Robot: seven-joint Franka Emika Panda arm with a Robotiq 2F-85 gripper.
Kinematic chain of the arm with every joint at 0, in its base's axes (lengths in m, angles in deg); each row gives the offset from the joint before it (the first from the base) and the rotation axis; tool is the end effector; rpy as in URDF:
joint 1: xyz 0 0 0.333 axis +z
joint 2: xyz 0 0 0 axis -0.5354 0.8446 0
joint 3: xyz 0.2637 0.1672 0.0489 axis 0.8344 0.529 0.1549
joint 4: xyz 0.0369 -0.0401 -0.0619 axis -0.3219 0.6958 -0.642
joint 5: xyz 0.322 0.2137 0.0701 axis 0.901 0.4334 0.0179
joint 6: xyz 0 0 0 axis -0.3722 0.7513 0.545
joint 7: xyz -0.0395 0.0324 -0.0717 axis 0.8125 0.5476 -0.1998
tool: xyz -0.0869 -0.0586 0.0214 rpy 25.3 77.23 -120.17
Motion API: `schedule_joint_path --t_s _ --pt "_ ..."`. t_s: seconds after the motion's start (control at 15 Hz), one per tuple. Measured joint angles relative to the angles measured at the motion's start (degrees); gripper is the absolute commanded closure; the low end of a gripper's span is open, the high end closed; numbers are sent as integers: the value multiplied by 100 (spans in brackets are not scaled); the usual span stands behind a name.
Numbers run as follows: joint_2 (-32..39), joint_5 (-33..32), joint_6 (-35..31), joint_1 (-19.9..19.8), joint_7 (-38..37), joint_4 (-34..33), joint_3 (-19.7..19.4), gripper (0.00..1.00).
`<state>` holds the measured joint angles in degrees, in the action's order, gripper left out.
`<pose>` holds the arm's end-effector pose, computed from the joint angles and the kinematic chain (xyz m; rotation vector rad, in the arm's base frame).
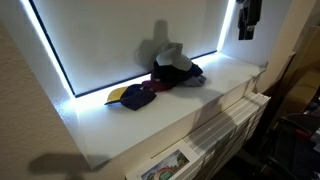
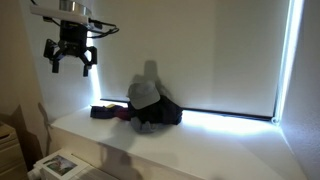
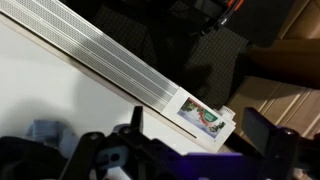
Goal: Move the black cap to the right side
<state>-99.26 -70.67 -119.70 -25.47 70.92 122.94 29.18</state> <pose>0.4293 -0.0331 0.4473 -2.8980 -0.7019 0.2225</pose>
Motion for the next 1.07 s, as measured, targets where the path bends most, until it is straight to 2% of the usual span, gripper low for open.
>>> schedule_joint_path --t_s 0.27,0.4,0.53,0.8,1.07 --pt "1295 11 318 274 7 -1031 750 0" --pt "1708 7 403 300 19 -1363 831 0" --pt "1797 7 416 253 49 -1435 836 0" --pt "1794 359 -150 142 -1000 -1518 1001 0" --pt "2040 434 -1154 151 -2365 -1747 1306 0"
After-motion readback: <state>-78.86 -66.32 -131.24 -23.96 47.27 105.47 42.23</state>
